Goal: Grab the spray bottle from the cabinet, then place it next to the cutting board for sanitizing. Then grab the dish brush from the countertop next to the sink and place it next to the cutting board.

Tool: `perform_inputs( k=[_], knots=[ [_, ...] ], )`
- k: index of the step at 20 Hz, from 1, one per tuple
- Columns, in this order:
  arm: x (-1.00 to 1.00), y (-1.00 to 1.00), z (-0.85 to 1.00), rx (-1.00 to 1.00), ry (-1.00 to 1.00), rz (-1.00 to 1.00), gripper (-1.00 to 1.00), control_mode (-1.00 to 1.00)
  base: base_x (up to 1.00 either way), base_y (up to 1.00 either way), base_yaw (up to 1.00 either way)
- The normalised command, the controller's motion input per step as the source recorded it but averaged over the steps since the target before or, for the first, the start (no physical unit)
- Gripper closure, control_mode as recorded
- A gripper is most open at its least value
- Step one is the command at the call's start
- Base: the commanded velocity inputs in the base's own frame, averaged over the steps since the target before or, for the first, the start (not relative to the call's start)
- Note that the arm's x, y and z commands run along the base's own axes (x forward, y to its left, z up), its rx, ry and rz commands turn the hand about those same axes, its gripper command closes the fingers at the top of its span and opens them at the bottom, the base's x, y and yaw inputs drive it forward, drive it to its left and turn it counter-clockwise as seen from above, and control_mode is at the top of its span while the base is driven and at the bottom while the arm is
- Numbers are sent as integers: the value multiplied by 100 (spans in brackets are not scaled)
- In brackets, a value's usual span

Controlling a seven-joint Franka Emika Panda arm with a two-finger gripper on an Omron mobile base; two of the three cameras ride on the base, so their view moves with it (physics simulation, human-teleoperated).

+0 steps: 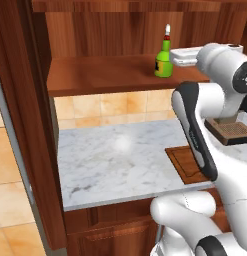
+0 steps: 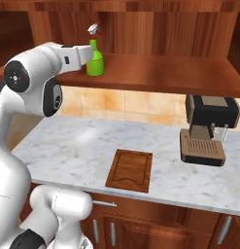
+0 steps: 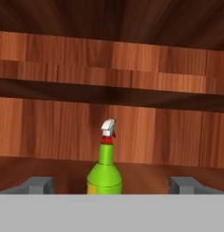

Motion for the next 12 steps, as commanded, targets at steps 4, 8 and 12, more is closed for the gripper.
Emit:
perform_inputs(
  k=[4, 8, 12],
  knots=[
    [48, 0, 0, 0, 0, 0, -100, -100, 0, 0, 0],
    [42, 0, 0, 0, 0, 0, -100, -100, 0, 0, 0],
    [43, 0, 0, 0, 1, 0, -100, -100, 0, 0, 0]
  ],
)
